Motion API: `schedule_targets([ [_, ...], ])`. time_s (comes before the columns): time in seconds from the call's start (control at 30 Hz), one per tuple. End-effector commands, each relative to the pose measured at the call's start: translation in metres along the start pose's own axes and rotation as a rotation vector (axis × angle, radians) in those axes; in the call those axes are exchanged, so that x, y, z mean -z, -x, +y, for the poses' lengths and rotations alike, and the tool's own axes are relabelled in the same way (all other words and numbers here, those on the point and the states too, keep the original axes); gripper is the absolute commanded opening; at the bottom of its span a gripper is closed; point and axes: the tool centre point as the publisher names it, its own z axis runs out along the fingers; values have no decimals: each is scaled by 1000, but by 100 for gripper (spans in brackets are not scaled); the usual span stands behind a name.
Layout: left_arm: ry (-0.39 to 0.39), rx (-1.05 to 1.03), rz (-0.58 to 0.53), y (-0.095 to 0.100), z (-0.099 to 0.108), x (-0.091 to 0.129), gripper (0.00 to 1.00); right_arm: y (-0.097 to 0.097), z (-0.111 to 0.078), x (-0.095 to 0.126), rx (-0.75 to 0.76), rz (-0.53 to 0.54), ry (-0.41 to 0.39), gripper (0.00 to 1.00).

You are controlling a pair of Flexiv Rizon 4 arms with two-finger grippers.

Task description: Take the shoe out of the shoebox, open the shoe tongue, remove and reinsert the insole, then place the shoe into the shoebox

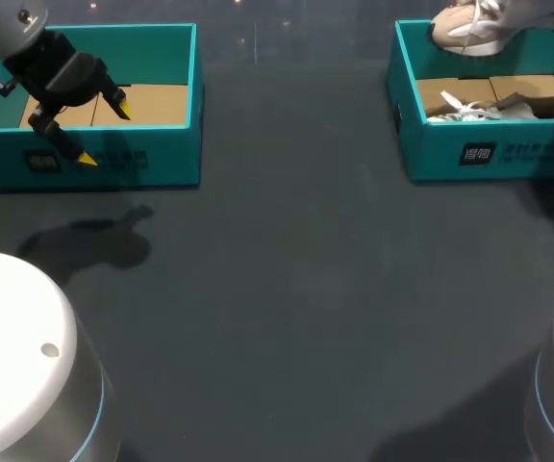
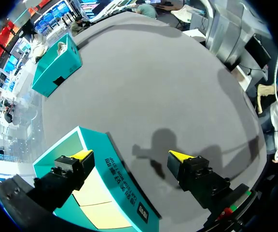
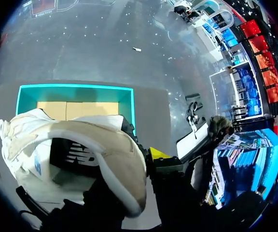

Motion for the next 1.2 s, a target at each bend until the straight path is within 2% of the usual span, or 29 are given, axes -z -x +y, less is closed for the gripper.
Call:
schedule_targets([
  [0.03, 2, -1, 2, 0, 0, 0, 100, -10, 4, -15, -21, -6, -5, 0],
  [0.2, 2, -1, 2, 0, 0, 0, 100, -11, 0, -26, -87, 2, -24, 0],
  [0.53, 2, -1, 2, 0, 0, 0, 100, -11, 0, -26, -87, 2, -24, 0],
  [0.6, 2, -1, 2, 0, 0, 0, 100, -16, 3, -35, -63, 18, 4, 0],
  [0.77, 2, -1, 2, 0, 0, 0, 100, -29, 9, -48, -41, -13, 0, 0],
  [1.2, 2, -1, 2, 0, 0, 0, 100, -44, 3, -73, -59, -14, -25, 0],
])
